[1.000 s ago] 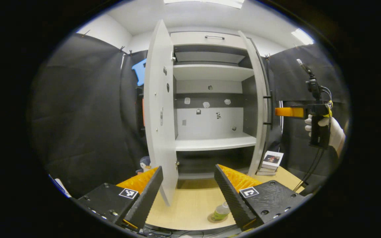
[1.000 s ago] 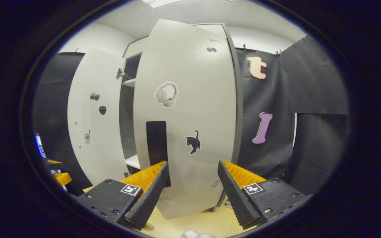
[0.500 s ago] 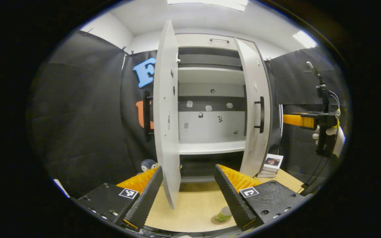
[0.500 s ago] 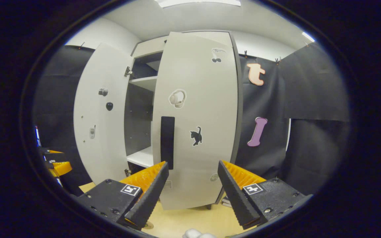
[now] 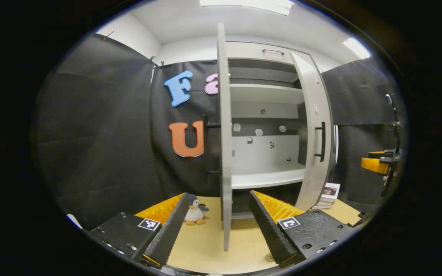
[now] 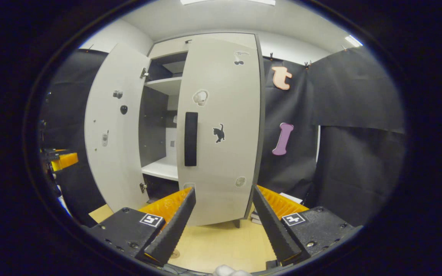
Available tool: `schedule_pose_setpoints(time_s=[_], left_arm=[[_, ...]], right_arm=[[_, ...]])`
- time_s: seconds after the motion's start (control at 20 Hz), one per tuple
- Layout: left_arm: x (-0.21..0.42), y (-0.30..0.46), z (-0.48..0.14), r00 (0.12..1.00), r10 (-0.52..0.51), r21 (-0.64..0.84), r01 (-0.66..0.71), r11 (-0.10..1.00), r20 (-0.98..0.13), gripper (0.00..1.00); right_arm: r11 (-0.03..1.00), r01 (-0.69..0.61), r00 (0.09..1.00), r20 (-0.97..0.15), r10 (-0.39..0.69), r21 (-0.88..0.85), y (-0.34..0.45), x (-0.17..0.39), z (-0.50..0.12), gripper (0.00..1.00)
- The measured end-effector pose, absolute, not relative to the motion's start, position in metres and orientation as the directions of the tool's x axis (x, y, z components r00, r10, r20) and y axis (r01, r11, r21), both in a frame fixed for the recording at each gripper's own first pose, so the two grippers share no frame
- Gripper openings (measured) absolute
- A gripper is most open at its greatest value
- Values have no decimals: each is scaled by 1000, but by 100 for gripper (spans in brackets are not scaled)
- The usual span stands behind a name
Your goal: Grasp the bottle in the cabinet with the left hand and place it on the coaster, then close the right door with the right hand and the left door with the left hand.
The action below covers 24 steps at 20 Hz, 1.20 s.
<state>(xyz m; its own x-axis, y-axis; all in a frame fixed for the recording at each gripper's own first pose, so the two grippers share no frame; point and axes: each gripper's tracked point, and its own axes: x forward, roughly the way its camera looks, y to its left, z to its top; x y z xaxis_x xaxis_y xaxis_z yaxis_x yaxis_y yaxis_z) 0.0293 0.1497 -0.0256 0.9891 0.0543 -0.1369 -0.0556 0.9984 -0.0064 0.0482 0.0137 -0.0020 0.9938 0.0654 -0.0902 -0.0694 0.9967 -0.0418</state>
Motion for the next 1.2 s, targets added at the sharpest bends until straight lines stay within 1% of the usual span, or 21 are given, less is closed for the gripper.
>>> schedule_pose_setpoints(time_s=[0.05, 0.1, 0.3, 0.35, 0.4, 0.45, 0.5, 0.55, 0.6, 0.65, 0.75, 0.8, 0.85, 0.9, 1.0, 1.1, 1.15, 1.2], left_arm=[[34, 164, -21, 989, 72, 4, -73, 997, -130, 96], [39, 177, -15, 988, 93, 13, -92, 996, -120, 100], [66, 222, 1, 982, 167, 33, -164, 986, -92, 99], [72, 227, 3, 981, 172, 29, -170, 985, -89, 96], [79, 232, 6, 980, 177, 28, -176, 984, -86, 99], [86, 237, 7, 980, 184, 29, -182, 983, -81, 100], [93, 241, 10, 979, 187, 33, -185, 982, -79, 96], [100, 242, 12, 979, 190, 35, -187, 982, -69, 100], [106, 242, 14, 980, 188, 36, -185, 982, -69, 96], [111, 240, 14, 981, 184, 41, -182, 982, -65, 100], [120, 236, 14, 980, 187, 50, -183, 982, -67, 100], [122, 232, 10, 981, 181, 55, -177, 983, -75, 100], [121, 230, 7, 978, 190, 67, -185, 980, -85, 100], [122, 231, 9, 977, 201, 86, -195, 977, -73, 96], [122, 230, 11, 976, 208, 133, -199, 971, -59, 90], [122, 231, 13, 973, 223, 155, -212, 965, -57, 94], [121, 229, 13, 973, 224, 155, -212, 965, -60, 90], [121, 226, 12, 974, 219, 147, -208, 967, -65, 87]], right_arm=[[998, -61, 993, -103, 57, -31, 12, 44, -7, 96], [998, -52, 992, -118, 49, -21, 11, 39, -14, 98], [1000, -11, 990, -144, 10, -8, 3, 25, -24, 98], [1000, -4, 990, -144, 3, -8, 3, 22, -25, 96], [1000, 1, 989, -147, -2, -9, 2, 19, -26, 98], [1000, 3, 989, -150, -5, -10, 1, 17, -27, 98], [1000, 7, 989, -150, -8, -11, 1, 15, -28, 98], [1000, 9, 988, -153, -11, -11, -1, 14, -28, 98], [1000, 9, 988, -155, -10, -8, -2, 13, -28, 98], [1000, 7, 987, -158, -7, -4, -2, 12, -30, 98], [1000, -2, 986, -168, 2, -2, -4, 13, -32, 100], [1000, -8, 985, -175, 7, -3, -5, 14, -33, 96], [1000, -14, 984, -180, 13, -4, -6, 14, -33, 96], [1000, -17, 984, -177, 16, -5, -8, 14, -31, 98], [1000, -15, 984, -179, 13, -9, -15, 13, -32, 98], [1000, -15, 983, -181, 14, -5, -20, 14, -31, 96], [1000, -16, 984, -177, 15, -3, -22, 14, -29, 98], [1000, -14, 985, -174, 13, -2, -24, 13, -27, 96]])
